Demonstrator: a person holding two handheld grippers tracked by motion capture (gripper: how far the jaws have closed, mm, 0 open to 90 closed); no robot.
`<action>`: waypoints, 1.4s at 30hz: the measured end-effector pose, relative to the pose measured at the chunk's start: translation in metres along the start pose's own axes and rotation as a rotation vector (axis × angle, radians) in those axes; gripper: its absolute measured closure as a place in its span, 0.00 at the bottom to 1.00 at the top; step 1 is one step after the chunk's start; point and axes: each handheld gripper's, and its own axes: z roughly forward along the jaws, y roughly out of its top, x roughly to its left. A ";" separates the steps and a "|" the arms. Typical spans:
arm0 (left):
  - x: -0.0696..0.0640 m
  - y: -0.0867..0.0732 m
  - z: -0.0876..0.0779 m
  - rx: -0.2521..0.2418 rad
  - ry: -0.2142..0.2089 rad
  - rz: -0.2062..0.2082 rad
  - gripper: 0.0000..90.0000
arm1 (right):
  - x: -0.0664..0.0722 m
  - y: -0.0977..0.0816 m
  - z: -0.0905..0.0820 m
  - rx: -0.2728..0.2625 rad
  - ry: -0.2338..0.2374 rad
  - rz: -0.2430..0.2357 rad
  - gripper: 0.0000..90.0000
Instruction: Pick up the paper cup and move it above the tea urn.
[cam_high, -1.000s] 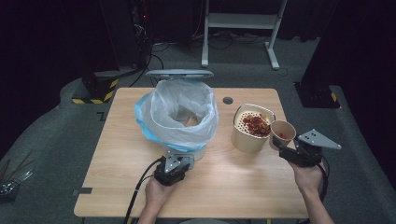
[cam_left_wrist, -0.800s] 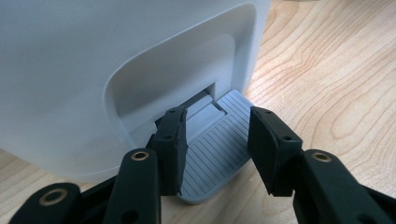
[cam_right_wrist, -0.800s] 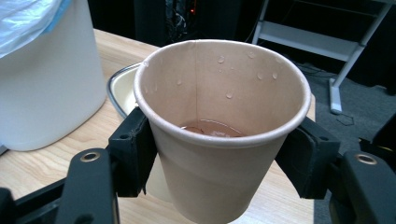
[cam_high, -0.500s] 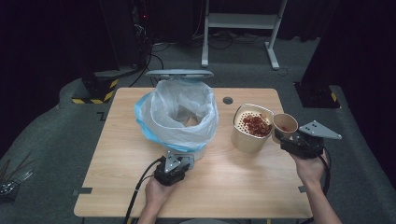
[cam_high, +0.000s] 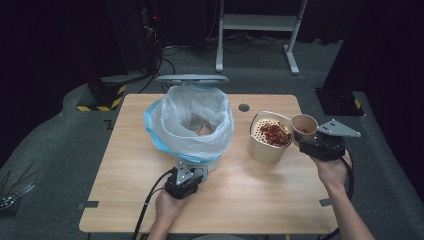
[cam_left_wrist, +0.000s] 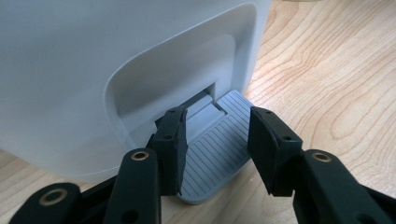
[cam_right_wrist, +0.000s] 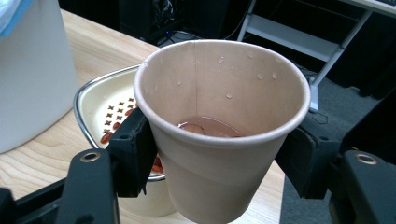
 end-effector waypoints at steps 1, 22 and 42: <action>0.000 0.000 0.000 0.000 0.000 0.000 0.64 | 0.000 0.002 0.000 0.006 -0.003 -0.004 0.39; 0.001 0.000 0.000 -0.001 0.008 0.008 0.64 | 0.005 0.027 0.012 0.110 -0.048 -0.170 0.40; 0.001 0.000 0.000 -0.002 0.007 0.007 0.64 | 0.006 0.044 0.023 0.234 -0.078 -0.299 0.41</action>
